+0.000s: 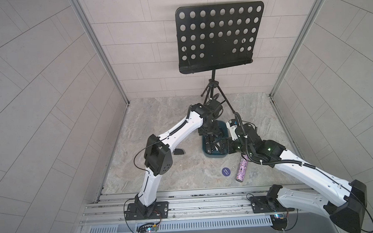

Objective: Place the car key into the storage box
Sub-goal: Place the car key in the storage box.

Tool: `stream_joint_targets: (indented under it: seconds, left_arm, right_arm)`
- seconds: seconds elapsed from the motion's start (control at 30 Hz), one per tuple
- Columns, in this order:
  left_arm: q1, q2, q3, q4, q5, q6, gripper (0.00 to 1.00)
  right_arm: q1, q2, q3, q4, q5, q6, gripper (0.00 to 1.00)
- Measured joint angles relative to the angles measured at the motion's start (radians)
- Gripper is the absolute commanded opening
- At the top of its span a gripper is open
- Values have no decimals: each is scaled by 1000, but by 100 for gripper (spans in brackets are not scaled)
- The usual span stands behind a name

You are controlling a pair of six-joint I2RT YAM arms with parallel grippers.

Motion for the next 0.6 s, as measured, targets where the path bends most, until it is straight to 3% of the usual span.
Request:
stream_joint_targets:
  seconds: [0.3, 0.6]
  left_arm:
    - [202, -332, -399, 118, -5, -52, 74]
    - [459, -637, -792, 233, 123, -83, 88]
  right_arm:
    - [60, 123, 50, 6, -16, -69, 100]
    - [179, 365, 211, -8, -18, -183, 98]
